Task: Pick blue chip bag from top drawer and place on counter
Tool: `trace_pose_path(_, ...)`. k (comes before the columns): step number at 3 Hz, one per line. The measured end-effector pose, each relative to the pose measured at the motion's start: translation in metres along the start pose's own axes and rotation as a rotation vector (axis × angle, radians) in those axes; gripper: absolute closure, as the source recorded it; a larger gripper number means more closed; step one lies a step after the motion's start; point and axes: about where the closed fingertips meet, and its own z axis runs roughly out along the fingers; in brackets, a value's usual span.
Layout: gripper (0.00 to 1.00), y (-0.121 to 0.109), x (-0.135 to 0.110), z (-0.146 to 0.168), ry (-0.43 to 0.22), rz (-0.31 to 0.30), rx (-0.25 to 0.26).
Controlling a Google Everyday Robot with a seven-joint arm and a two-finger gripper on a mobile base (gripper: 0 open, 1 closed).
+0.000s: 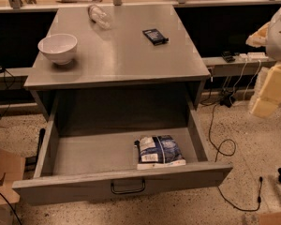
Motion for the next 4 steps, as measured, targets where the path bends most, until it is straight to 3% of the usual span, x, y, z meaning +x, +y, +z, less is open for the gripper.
trace_pose_path(1, 0.0, 0.0, -0.002, 0.001, -0.006, -0.001, 0.004)
trace_pose_path(3, 0.0, 0.012, -0.019, 0.047, -0.064, -0.016, -0.063)
trace_pose_path(4, 0.0, 0.013, -0.02, 0.048, -0.064, -0.016, -0.063)
